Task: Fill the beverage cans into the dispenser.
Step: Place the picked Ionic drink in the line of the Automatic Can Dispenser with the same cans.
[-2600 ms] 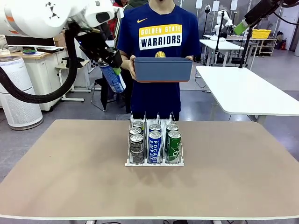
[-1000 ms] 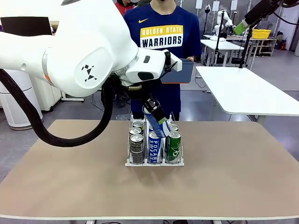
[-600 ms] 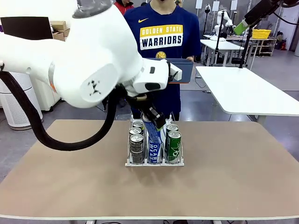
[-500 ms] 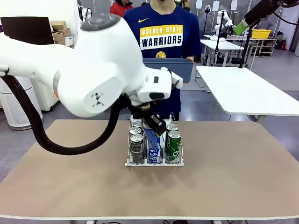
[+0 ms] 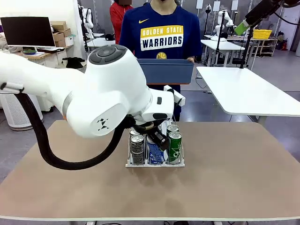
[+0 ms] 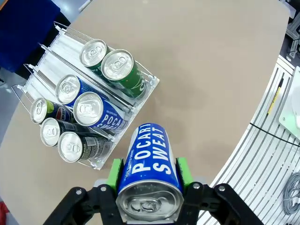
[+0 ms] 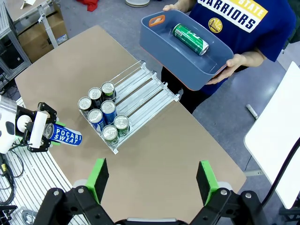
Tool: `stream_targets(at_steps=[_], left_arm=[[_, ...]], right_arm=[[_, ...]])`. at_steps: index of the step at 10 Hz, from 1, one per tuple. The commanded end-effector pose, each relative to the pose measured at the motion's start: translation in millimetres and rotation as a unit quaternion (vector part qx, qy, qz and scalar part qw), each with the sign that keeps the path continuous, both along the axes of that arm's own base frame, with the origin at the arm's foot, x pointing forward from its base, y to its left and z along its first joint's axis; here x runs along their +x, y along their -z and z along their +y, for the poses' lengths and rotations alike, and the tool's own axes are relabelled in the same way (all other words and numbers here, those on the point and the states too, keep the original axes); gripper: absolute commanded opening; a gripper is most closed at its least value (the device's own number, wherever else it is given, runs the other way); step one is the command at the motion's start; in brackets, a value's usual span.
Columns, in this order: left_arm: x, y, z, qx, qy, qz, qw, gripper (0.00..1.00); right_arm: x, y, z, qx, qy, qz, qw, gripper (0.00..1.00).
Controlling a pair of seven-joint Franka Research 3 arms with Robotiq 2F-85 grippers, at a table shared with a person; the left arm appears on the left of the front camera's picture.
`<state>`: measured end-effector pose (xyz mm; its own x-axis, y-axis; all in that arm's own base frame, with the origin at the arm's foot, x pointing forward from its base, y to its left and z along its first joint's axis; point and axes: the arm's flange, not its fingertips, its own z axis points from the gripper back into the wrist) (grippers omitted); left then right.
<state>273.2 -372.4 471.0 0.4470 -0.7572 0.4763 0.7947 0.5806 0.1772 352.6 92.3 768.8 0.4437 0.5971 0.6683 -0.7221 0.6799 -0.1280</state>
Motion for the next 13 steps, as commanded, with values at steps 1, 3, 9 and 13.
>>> stream_targets(at_steps=[1, 3, 9, 13], left_arm=[[-7, -15, 1, 0.002, -0.005, -0.010, 1.000, 0.43], [-7, -15, 1, 0.002, -0.005, -0.010, 1.000, 0.43], [28, 28, -2, 0.028, -0.019, -0.027, 0.999, 0.57], [49, 50, 1, 0.009, -0.009, -0.016, 1.000, 0.57]], right_arm=[[0, 0, 0, 0.000, 0.000, 0.000, 1.000, 1.00], [0, 0, 0, 0.000, 0.000, 0.000, 1.000, 1.00], [0, 0, 0, 0.000, 0.000, 0.000, 1.000, 1.00], [0, 0, 0, 0.000, 0.000, 0.000, 1.000, 1.00]])
